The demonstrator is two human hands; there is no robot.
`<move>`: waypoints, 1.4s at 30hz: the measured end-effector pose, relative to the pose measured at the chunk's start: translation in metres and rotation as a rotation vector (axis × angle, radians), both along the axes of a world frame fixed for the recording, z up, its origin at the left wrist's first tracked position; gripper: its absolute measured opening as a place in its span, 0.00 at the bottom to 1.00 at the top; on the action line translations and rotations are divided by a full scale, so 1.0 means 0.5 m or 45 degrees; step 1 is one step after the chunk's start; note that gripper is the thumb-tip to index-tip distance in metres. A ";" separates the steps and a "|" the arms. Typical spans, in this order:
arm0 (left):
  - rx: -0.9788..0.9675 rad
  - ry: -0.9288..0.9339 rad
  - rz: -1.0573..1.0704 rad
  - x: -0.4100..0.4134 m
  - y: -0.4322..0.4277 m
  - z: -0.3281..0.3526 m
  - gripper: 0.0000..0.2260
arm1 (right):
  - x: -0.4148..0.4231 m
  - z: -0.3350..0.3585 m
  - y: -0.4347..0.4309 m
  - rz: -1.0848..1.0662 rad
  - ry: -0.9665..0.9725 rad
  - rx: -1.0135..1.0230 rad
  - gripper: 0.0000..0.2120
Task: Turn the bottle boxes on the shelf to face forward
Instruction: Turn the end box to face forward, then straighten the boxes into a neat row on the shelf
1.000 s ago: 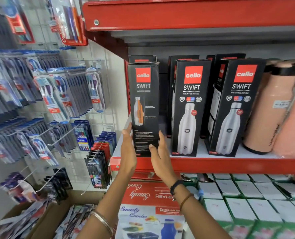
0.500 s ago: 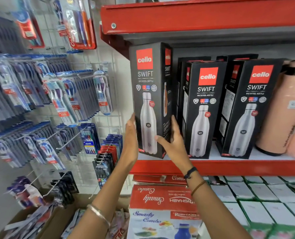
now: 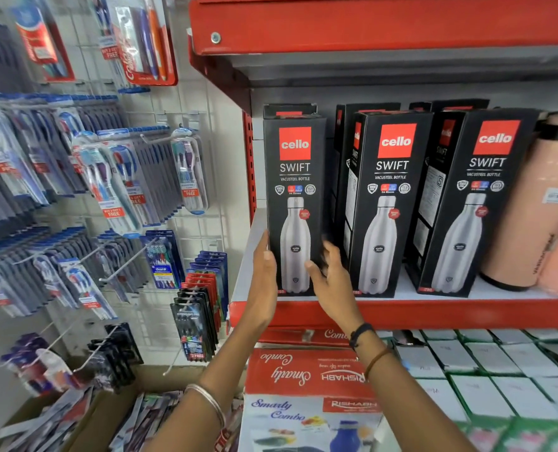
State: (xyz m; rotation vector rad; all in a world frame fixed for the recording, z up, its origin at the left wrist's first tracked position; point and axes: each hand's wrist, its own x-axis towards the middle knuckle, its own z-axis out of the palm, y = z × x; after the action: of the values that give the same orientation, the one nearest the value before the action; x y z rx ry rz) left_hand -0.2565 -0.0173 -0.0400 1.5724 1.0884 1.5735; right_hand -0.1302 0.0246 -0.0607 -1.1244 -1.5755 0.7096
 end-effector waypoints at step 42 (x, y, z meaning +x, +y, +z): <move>-0.110 0.033 -0.167 0.230 0.013 0.025 0.32 | 0.218 0.010 -0.028 -0.241 0.493 0.032 0.32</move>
State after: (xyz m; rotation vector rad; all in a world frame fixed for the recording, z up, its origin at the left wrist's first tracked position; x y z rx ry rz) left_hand -0.1413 -0.0106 -0.0275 1.5768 1.0314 1.4053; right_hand -0.0211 0.0107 -0.0559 -1.0299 -1.1332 0.7278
